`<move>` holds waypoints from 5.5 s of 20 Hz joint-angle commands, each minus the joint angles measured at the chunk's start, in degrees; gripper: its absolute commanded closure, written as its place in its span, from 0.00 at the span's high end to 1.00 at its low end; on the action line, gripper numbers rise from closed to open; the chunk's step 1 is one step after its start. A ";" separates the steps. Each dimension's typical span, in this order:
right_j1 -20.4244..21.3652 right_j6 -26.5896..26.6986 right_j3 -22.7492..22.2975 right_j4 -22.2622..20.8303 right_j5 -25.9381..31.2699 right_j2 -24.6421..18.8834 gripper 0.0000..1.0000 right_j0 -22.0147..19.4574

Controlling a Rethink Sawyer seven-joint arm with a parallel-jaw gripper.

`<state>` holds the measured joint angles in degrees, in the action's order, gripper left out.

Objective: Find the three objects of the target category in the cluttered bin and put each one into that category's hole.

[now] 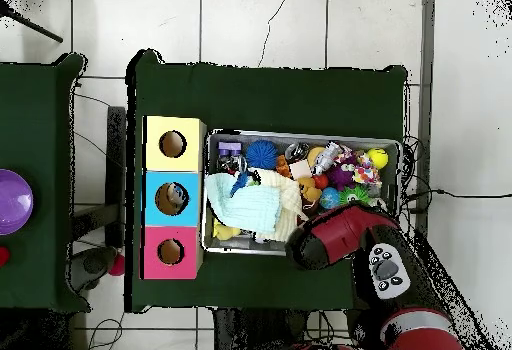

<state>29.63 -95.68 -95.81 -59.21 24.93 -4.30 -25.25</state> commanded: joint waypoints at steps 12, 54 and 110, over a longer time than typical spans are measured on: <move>-5.96 -4.64 6.41 -3.23 -0.65 4.47 1.00 1.33; -16.18 -12.18 16.23 -1.81 -13.17 22.11 1.00 14.35; -4.00 7.58 -6.01 14.61 -0.23 -23.84 1.00 -24.34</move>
<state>27.92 -99.17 -100.14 -42.22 18.53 -21.27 -51.33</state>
